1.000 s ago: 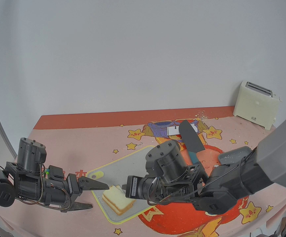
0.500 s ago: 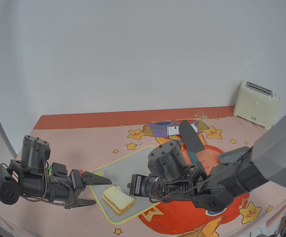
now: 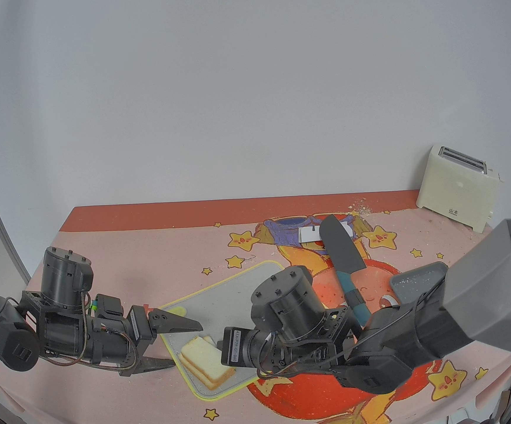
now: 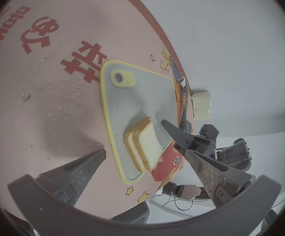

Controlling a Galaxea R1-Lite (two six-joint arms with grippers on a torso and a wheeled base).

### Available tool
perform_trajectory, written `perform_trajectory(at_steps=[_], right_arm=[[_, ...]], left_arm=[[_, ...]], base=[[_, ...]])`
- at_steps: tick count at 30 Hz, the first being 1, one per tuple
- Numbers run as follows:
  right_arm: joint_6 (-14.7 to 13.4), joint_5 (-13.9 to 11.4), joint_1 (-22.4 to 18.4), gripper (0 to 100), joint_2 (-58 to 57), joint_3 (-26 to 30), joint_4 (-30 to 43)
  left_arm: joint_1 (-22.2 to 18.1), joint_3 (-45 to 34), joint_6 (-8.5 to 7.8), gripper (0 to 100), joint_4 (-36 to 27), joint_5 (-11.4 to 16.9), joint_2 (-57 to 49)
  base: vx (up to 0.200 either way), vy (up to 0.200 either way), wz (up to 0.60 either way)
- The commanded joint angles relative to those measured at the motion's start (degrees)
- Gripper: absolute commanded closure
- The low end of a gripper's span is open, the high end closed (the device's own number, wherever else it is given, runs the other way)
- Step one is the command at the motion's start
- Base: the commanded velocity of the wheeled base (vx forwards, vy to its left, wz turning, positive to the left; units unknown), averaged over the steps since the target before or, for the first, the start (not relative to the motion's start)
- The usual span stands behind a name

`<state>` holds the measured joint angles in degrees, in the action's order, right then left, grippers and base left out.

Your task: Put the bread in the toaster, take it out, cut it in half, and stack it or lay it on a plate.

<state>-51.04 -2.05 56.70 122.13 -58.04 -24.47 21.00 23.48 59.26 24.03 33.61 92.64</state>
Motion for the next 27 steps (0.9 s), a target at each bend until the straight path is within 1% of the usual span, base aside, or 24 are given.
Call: perform_trajectory(at_steps=[1, 5, 16, 18, 20, 22, 27], right_arm=[[0.0, 0.0, 0.9, 100, 0.0, -0.1, 0.1], [0.0, 0.0, 1.0, 100, 0.0, -0.1, 0.1], [-0.1, -0.1, 1.0, 100, 0.2, -0.1, 0.0], [-0.2, 0.0, 1.0, 100, 0.3, -0.1, 0.0], [-0.1, 0.0, 1.0, 100, 0.3, -0.2, 0.0], [-0.1, 0.0, 1.2, 100, 0.4, -0.3, 0.0], [-0.2, -0.1, 1.3, 100, 0.5, -0.3, -0.1]], left_arm=[[-0.1, -0.5, -0.02, 0, -0.4, -0.1, 0.1], [-0.4, -0.8, 0.07, 0, -0.4, -0.2, -1.7], [0.0, -1.5, -0.37, 0, -0.4, 0.1, -1.2], [0.0, -1.5, -0.20, 0, -0.4, 0.1, -1.2], [0.2, -1.5, -0.11, 0, -0.4, 0.1, -1.2], [1.7, -1.3, -0.02, 0, -0.4, 0.1, -1.1], [2.0, -0.6, -0.02, 0, -0.3, 0.1, -0.8]], base=[[0.000, 0.000, 0.00], [0.000, 0.000, 0.00], [0.000, 0.000, 0.00], [0.000, 0.000, 0.00], [0.000, 0.000, 0.00], [0.000, 0.000, 0.00], [0.000, 0.000, 0.00]])
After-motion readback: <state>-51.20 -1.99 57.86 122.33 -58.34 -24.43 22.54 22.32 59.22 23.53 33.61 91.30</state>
